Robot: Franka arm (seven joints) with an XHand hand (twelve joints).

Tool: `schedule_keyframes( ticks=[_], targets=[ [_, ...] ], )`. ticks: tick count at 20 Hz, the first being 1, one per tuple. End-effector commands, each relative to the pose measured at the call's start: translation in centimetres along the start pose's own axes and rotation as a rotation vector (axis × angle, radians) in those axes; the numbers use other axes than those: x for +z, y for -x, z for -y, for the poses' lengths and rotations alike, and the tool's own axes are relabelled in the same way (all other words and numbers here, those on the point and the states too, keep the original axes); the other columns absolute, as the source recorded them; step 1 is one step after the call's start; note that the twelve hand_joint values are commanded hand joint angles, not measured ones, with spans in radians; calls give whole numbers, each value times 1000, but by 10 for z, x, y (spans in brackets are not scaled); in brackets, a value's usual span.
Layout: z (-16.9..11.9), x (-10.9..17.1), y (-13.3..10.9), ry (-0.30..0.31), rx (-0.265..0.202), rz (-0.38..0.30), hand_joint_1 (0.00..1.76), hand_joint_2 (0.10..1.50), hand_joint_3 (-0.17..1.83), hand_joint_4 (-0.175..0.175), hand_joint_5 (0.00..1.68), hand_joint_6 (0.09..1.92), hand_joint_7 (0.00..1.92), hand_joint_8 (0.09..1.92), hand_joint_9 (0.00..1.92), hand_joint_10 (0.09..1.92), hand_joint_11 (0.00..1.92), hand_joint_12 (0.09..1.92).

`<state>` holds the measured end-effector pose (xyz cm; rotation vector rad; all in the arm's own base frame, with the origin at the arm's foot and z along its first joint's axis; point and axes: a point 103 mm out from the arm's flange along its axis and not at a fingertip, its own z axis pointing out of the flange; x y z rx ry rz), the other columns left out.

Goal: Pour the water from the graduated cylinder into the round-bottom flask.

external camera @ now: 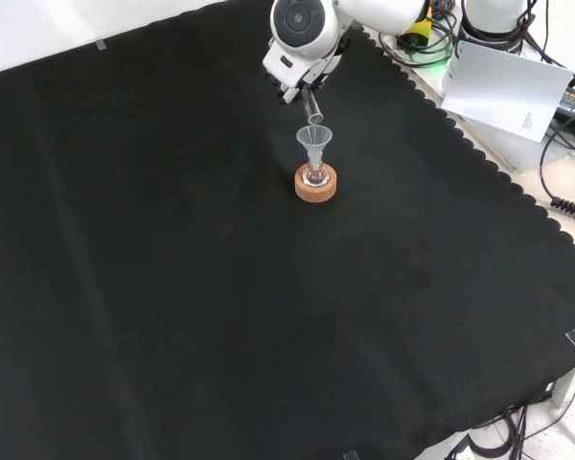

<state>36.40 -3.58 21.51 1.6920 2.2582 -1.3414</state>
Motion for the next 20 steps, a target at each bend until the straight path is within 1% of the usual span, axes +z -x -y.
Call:
schedule_keyframes(
  ticks=[1,7,9,10,11,13,14,15,17,20],
  targets=[
    [-3,-13,-18,-1,6,6,1149,1217,-175,-175,960,1074,1298,229,1438,87,1228,733],
    [3,-5,-5,7,8,-19,1149,1217,-175,-175,960,1074,1298,229,1437,87,1227,733],
    [3,-4,-5,6,8,-21,1149,1217,-175,-175,960,1074,1298,229,1437,87,1227,733],
    [1,-12,-16,-3,15,-8,1149,1217,-175,-175,960,1074,1298,228,1437,87,1227,733],
    [0,-15,-21,-5,18,-5,1149,1217,-175,-175,960,1074,1298,228,1437,87,1227,733],
    [0,-17,-22,3,18,-18,1149,1218,-175,-175,960,1074,1298,228,1437,87,1227,733],
    [1,-16,-21,13,18,-35,1149,1218,-175,-175,960,1074,1298,228,1437,87,1227,733],
    [2,-14,-17,29,15,-69,1149,1218,-175,-175,960,1074,1298,228,1437,87,1227,733],
    [5,-10,-10,62,14,-103,1149,1218,-175,-175,960,1074,1297,228,1437,87,1226,733],
    [10,-3,1,98,33,-161,1149,1218,-175,-175,960,1074,1296,227,1436,87,1223,733]
  ],
)
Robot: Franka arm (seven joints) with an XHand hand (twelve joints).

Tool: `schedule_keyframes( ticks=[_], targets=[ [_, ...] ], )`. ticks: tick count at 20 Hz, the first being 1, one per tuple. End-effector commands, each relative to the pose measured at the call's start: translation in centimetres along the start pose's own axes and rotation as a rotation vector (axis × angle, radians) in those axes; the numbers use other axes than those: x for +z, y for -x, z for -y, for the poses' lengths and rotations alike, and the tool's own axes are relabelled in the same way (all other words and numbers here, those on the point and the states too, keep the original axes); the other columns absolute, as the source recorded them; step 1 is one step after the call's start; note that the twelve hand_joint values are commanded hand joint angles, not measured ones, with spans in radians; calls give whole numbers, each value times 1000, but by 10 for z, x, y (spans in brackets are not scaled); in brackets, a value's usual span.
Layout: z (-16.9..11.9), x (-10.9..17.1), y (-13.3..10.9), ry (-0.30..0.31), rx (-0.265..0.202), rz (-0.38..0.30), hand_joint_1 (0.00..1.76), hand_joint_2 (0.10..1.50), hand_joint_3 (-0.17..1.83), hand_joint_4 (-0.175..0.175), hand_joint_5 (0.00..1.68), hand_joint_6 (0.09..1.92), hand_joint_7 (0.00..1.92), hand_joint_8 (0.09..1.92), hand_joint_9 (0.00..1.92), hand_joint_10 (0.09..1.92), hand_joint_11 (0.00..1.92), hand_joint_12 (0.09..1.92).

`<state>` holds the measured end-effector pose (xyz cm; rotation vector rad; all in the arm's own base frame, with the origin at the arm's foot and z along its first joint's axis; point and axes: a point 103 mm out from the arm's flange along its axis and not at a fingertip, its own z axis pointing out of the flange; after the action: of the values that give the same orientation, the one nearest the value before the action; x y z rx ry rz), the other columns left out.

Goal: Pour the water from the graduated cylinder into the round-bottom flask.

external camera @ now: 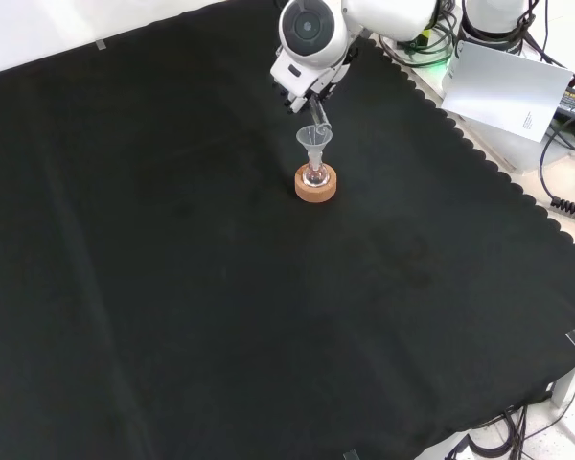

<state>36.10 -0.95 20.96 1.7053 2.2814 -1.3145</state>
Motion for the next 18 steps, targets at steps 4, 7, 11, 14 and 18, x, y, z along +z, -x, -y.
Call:
schedule_keyframes(
  ticks=[4,7,11,14,18],
  targets=[
    [17,10,32,143,41,-220,1149,1218,-175,-175,959,1075,1291,225,1428,87,1215,730],
    [20,10,35,191,46,-284,1149,1219,-175,-175,958,1076,1286,223,1425,87,1209,730],
    [26,11,40,271,33,-395,1148,1219,-175,-175,957,1078,1283,222,1423,87,1206,731],
    [29,10,40,317,8,-483,1148,1219,-175,-175,956,1079,1280,222,1421,87,1205,732],
    [32,5,36,377,-5,-542,1147,1220,-175,-175,955,1081,1278,222,1419,87,1205,734]
  ],
)
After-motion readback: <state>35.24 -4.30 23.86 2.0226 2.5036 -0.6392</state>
